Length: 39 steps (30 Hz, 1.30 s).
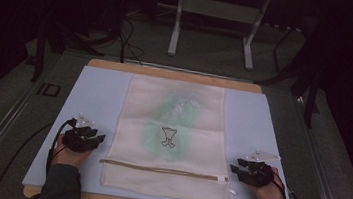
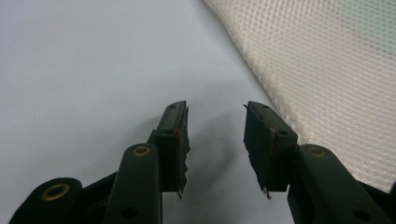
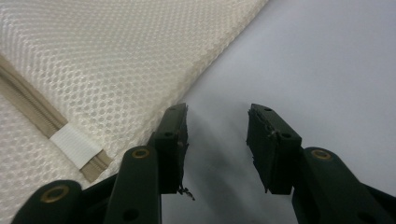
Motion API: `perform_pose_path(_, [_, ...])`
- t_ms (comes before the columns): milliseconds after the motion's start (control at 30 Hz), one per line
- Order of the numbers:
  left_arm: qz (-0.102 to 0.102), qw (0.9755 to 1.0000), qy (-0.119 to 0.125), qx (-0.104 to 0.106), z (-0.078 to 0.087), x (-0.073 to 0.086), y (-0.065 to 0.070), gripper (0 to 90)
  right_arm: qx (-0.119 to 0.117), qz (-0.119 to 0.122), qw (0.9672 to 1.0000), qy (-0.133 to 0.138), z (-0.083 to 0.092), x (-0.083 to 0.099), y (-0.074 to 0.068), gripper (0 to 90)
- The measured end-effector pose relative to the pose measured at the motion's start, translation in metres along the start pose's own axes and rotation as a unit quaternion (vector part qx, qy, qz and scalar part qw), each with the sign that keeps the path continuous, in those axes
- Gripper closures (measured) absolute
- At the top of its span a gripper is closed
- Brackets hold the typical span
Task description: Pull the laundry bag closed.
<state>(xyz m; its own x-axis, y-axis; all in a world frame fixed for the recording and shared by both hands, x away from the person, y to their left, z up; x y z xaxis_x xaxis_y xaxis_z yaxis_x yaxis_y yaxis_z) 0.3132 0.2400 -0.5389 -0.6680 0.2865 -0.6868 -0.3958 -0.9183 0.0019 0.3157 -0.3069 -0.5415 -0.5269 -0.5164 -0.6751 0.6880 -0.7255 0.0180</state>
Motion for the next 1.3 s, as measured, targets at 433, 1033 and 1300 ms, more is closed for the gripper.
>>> perform_pose_path(433, [-0.01,0.9997,-0.004,0.021,0.001,0.0,0.002,61.2,-0.008,0.01,0.9999,-0.011,-0.001,-0.003,-0.006,56.0])
perform_pose_path(1033, [-0.029,0.9988,-0.009,0.039,0.0,-0.001,0.007,62.1,-0.02,0.023,0.9993,-0.021,0.001,-0.011,-0.015,59.0])
perform_pose_path(1300, [-0.031,0.9986,-0.01,0.042,0.0,-0.001,0.007,62.1,-0.03,0.038,0.9986,-0.021,0.003,-0.019,-0.022,59.2])
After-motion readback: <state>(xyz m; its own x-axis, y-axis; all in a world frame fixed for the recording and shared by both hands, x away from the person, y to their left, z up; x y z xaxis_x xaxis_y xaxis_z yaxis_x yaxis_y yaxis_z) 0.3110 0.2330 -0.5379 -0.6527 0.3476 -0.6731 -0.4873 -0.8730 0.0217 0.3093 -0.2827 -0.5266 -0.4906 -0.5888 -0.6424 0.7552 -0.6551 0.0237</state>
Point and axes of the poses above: each handheld gripper's, and its own axes: z roughly backward along the jaws, x roughly out of its underside, y roughly to its right, the point moved 2 cm from there along -z, roughly forward along the jaws, and after that the axes turned 2 degrees about -x, right-handed, at the moved point
